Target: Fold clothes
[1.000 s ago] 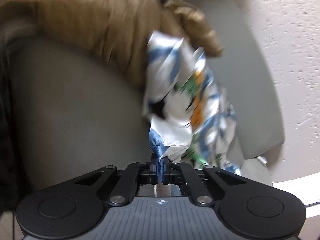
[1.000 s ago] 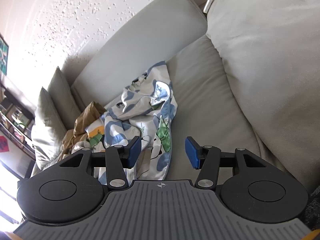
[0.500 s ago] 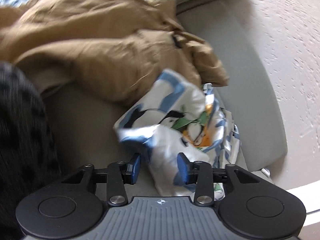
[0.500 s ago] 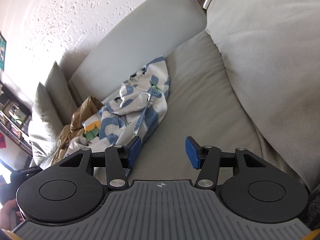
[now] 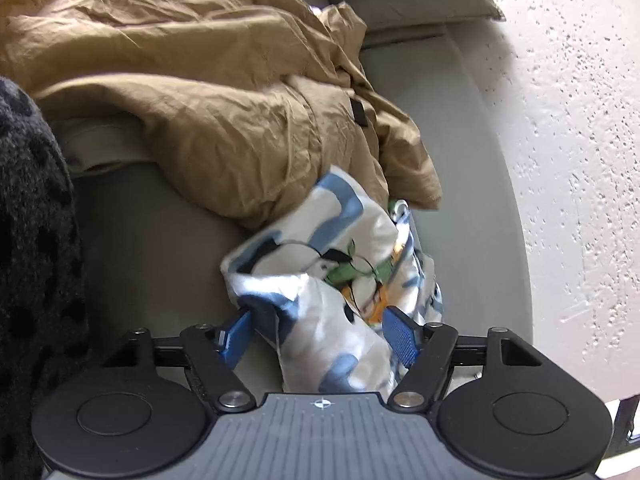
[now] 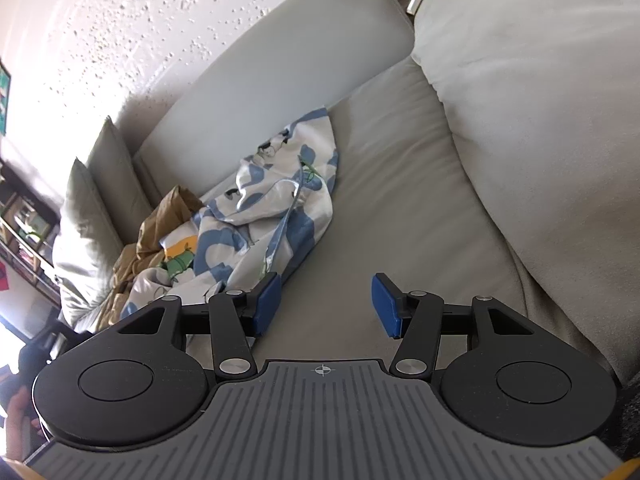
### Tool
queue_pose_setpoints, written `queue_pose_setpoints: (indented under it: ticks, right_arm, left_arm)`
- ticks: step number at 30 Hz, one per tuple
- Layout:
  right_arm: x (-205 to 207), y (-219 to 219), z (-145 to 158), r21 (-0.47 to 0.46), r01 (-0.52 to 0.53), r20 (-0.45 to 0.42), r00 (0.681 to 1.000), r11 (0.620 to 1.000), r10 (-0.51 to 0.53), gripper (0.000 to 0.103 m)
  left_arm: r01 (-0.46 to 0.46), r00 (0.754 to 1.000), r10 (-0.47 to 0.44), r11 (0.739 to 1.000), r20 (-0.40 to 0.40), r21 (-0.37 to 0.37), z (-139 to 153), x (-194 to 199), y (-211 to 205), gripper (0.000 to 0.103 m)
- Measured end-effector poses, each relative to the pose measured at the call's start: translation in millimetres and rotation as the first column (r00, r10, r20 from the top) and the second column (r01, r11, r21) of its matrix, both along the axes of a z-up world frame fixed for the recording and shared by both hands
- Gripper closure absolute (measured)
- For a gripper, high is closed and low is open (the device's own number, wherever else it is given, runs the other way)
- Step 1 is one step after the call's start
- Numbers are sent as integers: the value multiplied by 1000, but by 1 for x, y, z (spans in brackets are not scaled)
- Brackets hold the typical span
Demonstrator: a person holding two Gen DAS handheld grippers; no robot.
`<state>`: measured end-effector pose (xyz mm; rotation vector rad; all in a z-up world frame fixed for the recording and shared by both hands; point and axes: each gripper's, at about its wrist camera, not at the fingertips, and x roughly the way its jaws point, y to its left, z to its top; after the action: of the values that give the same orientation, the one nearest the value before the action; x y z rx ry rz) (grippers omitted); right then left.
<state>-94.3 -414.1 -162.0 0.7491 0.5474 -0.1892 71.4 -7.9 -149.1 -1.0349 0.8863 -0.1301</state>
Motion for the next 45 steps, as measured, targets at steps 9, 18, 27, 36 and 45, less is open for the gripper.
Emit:
queue_pose_setpoints:
  ticks: [9, 18, 27, 36, 45]
  right_arm:
    - [1, 0, 0, -1, -11, 0, 1000, 1000, 11, 46]
    - [18, 92, 28, -297, -406, -8, 906, 864, 423, 44]
    - [52, 155, 19, -582, -458, -154, 874, 672, 461, 101]
    - [42, 69, 46, -263, -225, 6, 972, 938, 234, 101]
    - [36, 70, 40, -247, -246, 8, 967, 937, 255, 100]
  left_arm:
    - [8, 998, -8, 1000, -67, 13, -9, -4, -2, 41]
    - [25, 999, -25, 1000, -33, 18, -3, -7, 0, 40]
    - [41, 999, -41, 999, -27, 16, 1, -13, 4, 40]
    - [115, 993, -114, 993, -41, 15, -6, -16, -19, 40]
    - [111, 994, -111, 994, -11, -3, -17, -16, -42, 47]
